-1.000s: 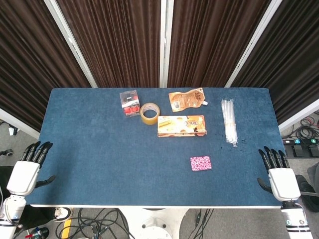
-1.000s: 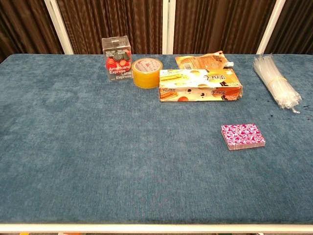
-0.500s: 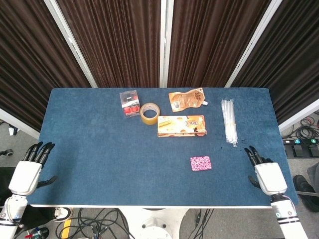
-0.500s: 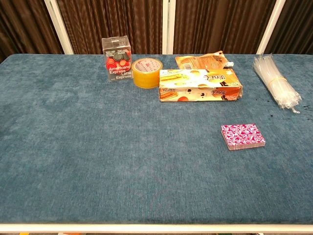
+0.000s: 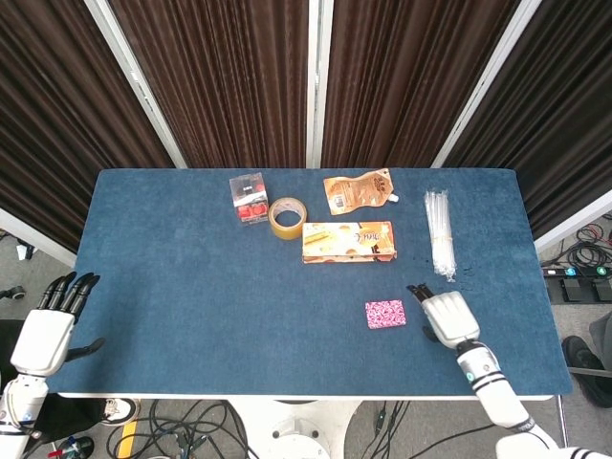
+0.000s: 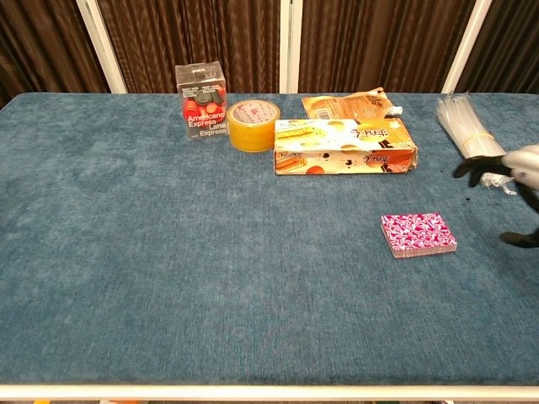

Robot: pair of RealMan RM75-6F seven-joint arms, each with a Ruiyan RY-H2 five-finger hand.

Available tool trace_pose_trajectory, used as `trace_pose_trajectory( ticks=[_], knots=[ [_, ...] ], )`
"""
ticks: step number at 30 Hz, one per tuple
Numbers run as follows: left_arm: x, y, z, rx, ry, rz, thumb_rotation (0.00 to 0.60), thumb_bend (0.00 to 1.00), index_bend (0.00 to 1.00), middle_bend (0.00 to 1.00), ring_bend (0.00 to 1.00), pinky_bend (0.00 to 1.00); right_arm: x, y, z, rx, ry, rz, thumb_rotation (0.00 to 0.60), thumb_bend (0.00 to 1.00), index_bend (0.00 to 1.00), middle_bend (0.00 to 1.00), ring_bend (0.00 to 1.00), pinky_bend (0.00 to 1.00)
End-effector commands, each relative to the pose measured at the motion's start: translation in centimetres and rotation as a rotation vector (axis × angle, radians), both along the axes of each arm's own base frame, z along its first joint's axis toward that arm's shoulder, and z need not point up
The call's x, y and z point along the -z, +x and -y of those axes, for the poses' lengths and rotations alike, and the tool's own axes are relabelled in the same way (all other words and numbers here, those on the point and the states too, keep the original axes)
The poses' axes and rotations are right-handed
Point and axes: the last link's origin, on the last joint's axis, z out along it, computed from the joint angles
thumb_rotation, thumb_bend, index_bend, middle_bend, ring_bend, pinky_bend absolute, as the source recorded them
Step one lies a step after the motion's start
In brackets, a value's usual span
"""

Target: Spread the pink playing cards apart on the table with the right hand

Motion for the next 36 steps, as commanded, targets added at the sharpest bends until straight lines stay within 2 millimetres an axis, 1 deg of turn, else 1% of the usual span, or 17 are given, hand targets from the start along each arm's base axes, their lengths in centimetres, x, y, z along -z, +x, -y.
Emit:
trace_pose_trajectory(
  ticks=[1, 7, 13, 17, 22, 25, 36],
  knots=[
    [0.0, -0.1, 0.0, -0.004, 0.000, 0.002, 0.600, 0.00, 0.05, 0.07, 0.00, 0.11, 1.6, 1.6, 0.4, 0.002, 0.039, 0.029, 0.600, 0.17, 0.18, 0.25, 0.67, 0.76],
    [-0.2, -0.4, 0.1, -0.012, 0.002, 0.008, 0.600, 0.00, 0.05, 0.07, 0.00, 0.10, 3.2, 3.0, 0.6, -0.012, 0.066, 0.027, 0.600, 0.17, 0.18, 0.26, 0.67, 0.76],
    [-0.3, -0.6, 0.1, -0.018, 0.004, 0.016, 0.600, 0.00, 0.05, 0.07, 0.00, 0.10, 4.2, 3.6, 0.7, 0.003, 0.091, 0.008, 0.600, 0.17, 0.20, 0.27, 0.66, 0.76],
    [-0.3, -0.7, 0.1, -0.022, 0.003, 0.019, 0.600, 0.00, 0.05, 0.07, 0.00, 0.10, 4.8, 4.0, 0.7, 0.004, 0.100, -0.002, 0.600, 0.17, 0.20, 0.25, 0.66, 0.76],
    [-0.4, -0.9, 0.1, -0.025, 0.004, 0.023, 0.600, 0.00, 0.05, 0.07, 0.00, 0.10, 5.2, 4.3, 0.9, 0.003, 0.095, -0.014, 0.600, 0.17, 0.20, 0.20, 0.67, 0.76],
    [-0.4, -0.9, 0.1, -0.027, 0.005, 0.024, 0.600, 0.00, 0.05, 0.07, 0.00, 0.10, 5.3, 4.3, 1.0, 0.005, 0.090, -0.018, 0.600, 0.17, 0.20, 0.19, 0.67, 0.76],
    [-0.3, -1.1, 0.1, -0.033, 0.003, 0.026, 0.600, 0.00, 0.05, 0.07, 0.00, 0.10, 5.7, 4.1, 1.2, 0.017, 0.086, -0.035, 0.600, 0.17, 0.20, 0.21, 0.67, 0.76]
  ],
)
